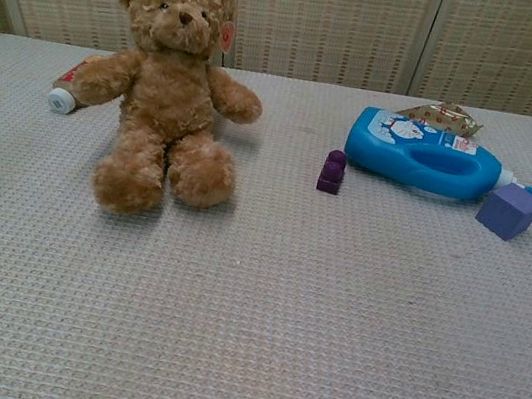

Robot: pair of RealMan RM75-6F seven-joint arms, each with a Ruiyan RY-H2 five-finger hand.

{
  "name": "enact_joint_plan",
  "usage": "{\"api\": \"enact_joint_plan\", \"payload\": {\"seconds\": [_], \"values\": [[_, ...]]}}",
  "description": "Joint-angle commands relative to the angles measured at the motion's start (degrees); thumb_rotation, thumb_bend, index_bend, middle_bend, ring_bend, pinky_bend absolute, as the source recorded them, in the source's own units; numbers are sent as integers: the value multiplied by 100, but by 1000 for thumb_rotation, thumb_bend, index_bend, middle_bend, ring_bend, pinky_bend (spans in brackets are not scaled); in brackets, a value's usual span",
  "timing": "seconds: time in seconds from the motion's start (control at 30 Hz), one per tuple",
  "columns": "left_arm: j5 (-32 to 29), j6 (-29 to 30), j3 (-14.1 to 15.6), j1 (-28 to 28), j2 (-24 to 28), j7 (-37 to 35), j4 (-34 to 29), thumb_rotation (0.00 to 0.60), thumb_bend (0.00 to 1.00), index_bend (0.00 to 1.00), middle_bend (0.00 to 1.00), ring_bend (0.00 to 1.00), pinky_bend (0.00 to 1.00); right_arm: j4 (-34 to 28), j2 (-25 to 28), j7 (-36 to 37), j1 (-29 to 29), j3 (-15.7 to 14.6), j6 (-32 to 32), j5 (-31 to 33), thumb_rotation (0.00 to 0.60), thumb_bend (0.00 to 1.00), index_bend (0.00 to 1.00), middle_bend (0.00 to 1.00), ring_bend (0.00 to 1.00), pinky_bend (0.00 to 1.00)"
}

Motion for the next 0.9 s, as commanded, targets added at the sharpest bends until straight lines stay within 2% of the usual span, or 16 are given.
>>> {"api": "enact_joint_plan", "payload": {"seconds": [0.03,0.33,0.53,0.7,0.9], "values": [[-28,0,-12,1,-26,-2,16,600,399,46,15,12,362,-19,0,0,19,-13,-57,-5,600,149,0,44,0,38],[-98,-36,-96,-60,-188,50,233,600,398,4,17,31,359,-110,49,-51,74,-83,-273,-36,600,150,0,44,0,38],[-241,-393,-288,-348,-379,-118,444,600,401,0,0,28,305,-171,58,-61,90,-50,-345,52,600,150,0,44,0,38],[-527,-581,-651,-637,-742,-225,578,600,404,0,0,21,262,-163,71,-50,94,-78,-352,-7,600,149,0,44,0,38],[-1242,-819,-1281,-1030,-1342,-366,861,600,404,0,25,37,220,-199,150,-4,160,-78,-530,63,600,150,0,44,0,38]]}}
